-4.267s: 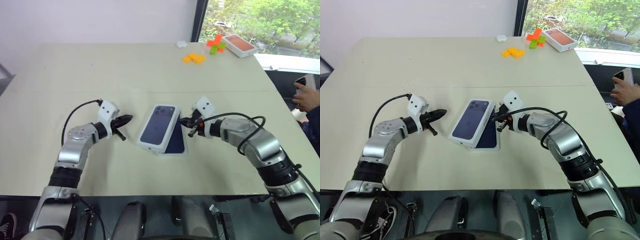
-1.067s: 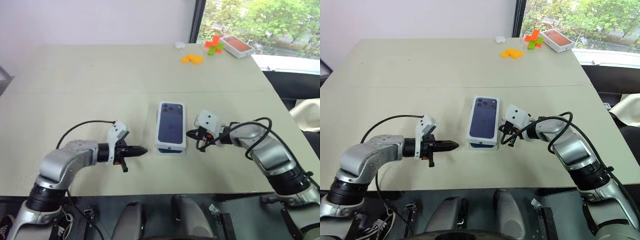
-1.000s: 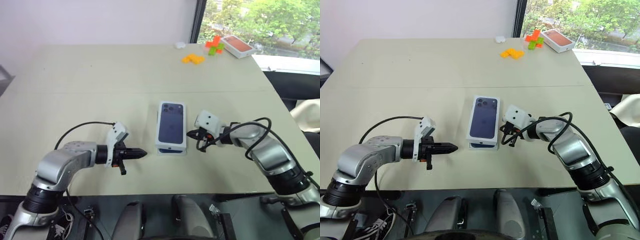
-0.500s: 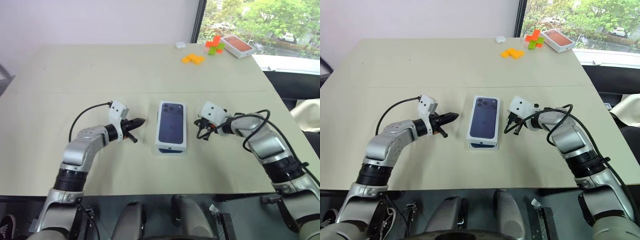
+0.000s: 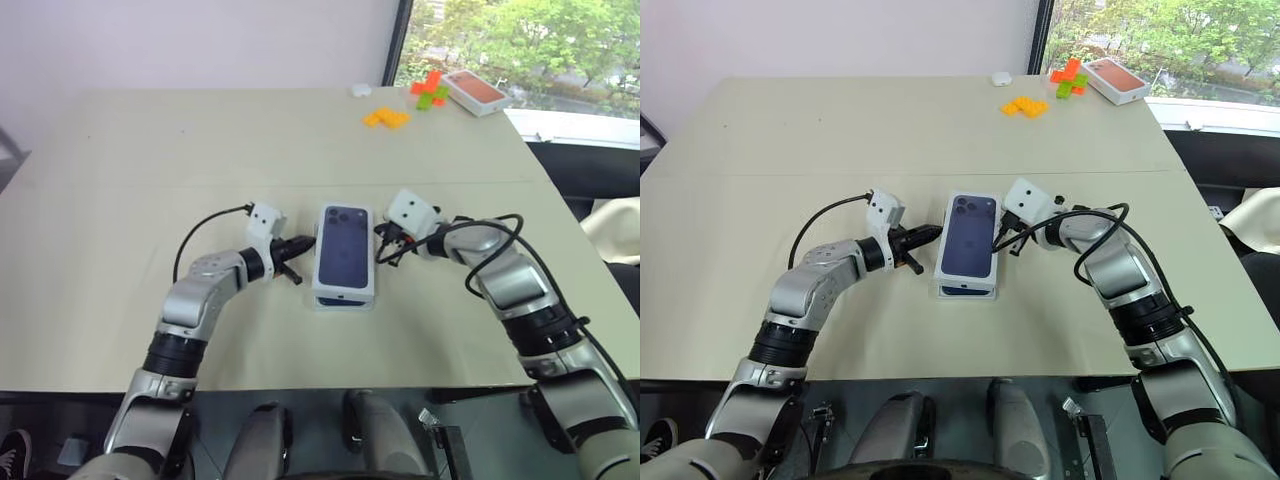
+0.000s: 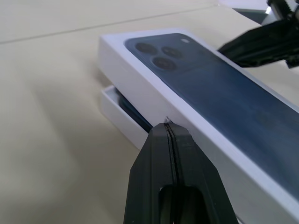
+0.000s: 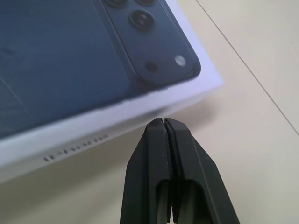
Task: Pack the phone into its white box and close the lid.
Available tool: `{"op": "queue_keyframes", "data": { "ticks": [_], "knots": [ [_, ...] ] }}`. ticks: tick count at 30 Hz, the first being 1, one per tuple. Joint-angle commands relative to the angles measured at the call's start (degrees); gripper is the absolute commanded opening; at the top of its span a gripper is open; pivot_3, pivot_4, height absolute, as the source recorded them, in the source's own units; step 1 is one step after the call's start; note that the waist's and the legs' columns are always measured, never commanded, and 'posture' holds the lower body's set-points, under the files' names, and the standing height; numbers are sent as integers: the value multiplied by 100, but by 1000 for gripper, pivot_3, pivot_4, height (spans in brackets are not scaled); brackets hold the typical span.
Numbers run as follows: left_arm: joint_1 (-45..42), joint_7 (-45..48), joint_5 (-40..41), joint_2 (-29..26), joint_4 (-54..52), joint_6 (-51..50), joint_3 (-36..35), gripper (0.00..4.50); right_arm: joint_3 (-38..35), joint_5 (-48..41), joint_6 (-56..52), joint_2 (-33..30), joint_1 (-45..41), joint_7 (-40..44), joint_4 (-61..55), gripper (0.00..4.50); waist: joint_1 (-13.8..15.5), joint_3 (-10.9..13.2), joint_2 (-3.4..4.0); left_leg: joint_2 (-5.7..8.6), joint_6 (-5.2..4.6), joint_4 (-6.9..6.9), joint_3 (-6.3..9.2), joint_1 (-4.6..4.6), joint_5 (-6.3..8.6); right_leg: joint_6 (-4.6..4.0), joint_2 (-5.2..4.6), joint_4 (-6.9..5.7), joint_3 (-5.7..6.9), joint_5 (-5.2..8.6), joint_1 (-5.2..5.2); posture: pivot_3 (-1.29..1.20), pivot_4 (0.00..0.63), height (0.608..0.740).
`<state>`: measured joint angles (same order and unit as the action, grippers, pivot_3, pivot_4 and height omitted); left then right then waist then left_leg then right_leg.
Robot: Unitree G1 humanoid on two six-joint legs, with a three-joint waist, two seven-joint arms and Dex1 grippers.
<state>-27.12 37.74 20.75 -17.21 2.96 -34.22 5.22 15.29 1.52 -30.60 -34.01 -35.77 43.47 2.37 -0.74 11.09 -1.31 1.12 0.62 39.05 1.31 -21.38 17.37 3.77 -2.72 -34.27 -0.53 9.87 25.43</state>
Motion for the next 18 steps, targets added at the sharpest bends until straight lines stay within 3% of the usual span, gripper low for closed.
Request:
{"op": "queue_keyframes", "data": {
  "ticks": [1,18],
  "knots": [
    [63,93,112,-71,-392,-107,-32,0,-75,-30,5,28,13,54,-285,66,1,0,0,0,0,0,0,0,0,0,0,0,0,0,0,0,150,740],
    [443,-34,248,-330,-1124,-576,-210,0,-8,-165,-333,92,217,439,-754,66,3,0,0,-1,0,0,1,0,0,0,1,0,0,1,0,0,150,740]
  ]
}}
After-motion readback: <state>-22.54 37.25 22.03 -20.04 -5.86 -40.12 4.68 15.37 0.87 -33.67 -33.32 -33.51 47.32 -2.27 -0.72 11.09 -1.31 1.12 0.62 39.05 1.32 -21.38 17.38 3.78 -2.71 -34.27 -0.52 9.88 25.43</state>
